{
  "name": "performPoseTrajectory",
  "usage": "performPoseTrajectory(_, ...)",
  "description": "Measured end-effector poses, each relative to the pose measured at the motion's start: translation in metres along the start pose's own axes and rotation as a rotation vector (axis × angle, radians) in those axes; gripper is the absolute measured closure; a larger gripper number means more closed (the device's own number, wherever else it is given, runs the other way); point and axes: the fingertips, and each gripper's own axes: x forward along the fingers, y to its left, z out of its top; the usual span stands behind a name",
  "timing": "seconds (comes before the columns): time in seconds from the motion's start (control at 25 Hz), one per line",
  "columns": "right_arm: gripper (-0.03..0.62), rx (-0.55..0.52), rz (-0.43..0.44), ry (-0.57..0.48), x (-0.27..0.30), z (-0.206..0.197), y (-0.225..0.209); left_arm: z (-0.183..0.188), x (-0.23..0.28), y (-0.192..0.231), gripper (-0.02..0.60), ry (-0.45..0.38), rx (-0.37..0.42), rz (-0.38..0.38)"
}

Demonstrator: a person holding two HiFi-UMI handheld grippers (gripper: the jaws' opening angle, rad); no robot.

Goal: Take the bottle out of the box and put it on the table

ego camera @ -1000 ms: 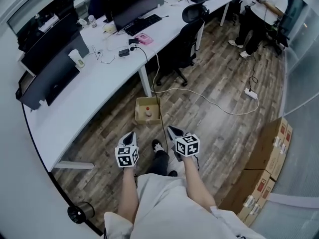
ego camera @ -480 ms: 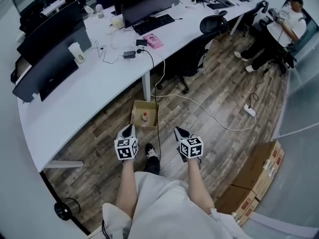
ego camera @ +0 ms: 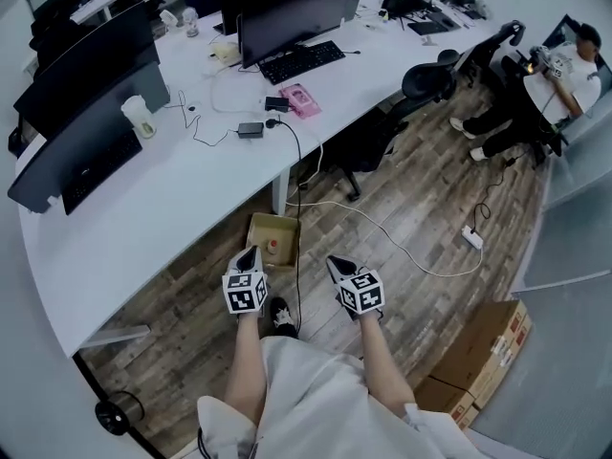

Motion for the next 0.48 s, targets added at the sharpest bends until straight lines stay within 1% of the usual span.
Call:
performPoseTrajectory(0.16,0.554,0.03,0.006,0.0,0.034,0.02,-0.017,0.011,0.031,0.03,0.566,-0.004,-0.054,0.019)
performPoseTrajectory(0.28,0.554,0.077,0.039,-0.007,0.059,0.026,-0.021,0.006,0.049,0.051,0.566,0.007,-0.094,0.038)
performPoseTrajectory(0.48,0.554,0.093,0.087,0.019,0.081,0.024,-0.021,-0.01,0.062,0.051,0.566,0.056,-0.091,0.031)
